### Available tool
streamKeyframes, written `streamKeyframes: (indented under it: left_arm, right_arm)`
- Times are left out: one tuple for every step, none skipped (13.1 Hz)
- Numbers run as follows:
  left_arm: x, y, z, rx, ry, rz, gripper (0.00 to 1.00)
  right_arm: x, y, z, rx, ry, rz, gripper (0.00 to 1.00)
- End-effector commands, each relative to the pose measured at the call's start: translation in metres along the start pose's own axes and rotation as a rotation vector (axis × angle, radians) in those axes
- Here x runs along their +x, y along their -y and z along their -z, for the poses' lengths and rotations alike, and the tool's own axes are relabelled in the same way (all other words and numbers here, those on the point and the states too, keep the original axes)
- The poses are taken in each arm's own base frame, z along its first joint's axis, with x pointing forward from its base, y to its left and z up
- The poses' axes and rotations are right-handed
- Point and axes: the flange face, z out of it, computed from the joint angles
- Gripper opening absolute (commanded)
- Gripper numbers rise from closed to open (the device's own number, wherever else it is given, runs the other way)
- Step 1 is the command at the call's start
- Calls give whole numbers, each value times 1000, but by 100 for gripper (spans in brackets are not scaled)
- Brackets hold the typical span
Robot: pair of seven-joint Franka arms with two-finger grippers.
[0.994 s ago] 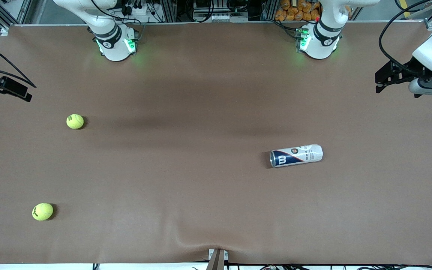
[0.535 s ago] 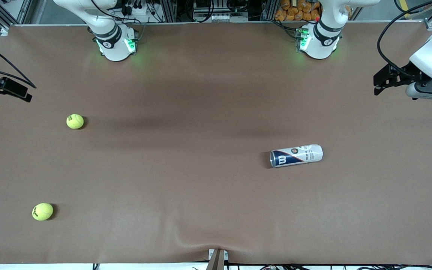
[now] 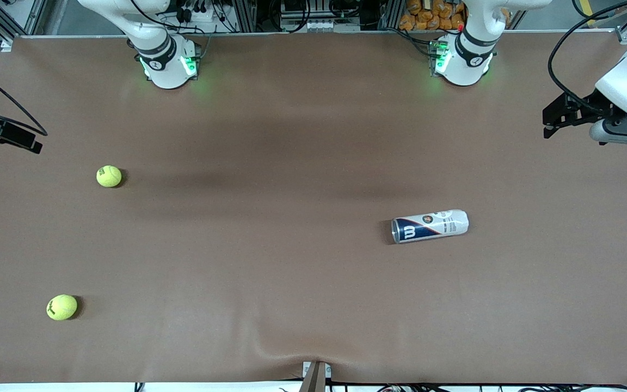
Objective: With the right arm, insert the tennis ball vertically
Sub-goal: 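Move the left gripper toward the white-and-blue tennis can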
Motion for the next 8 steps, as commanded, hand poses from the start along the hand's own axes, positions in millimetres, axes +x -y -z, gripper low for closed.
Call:
streamKeyframes:
  left_arm:
    - [0, -7, 2, 4, 8, -21, 100]
    - [-1, -7, -1, 5, 22, -21, 100]
    - [-1, -9, -3, 4, 28, -25, 100]
    - [-1, -9, -4, 4, 31, -25, 100]
    - [-1, -9, -4, 4, 32, -26, 100]
    - [-1, -11, -5, 4, 34, -28, 100]
    - [0, -12, -8, 4, 40, -28, 100]
    - [2, -13, -12, 7, 47, -32, 100]
  right_arm:
    - [2, 0, -2, 8, 16, 0, 100]
    - [5, 2, -8, 6, 26, 3, 100]
    - [5, 3, -8, 6, 28, 6, 100]
    - [5, 4, -9, 5, 30, 7, 100]
    - [6, 4, -11, 5, 34, 7, 100]
    - [7, 4, -13, 4, 39, 9, 100]
    - [8, 5, -16, 4, 43, 9, 100]
    - [9, 5, -16, 4, 45, 9, 100]
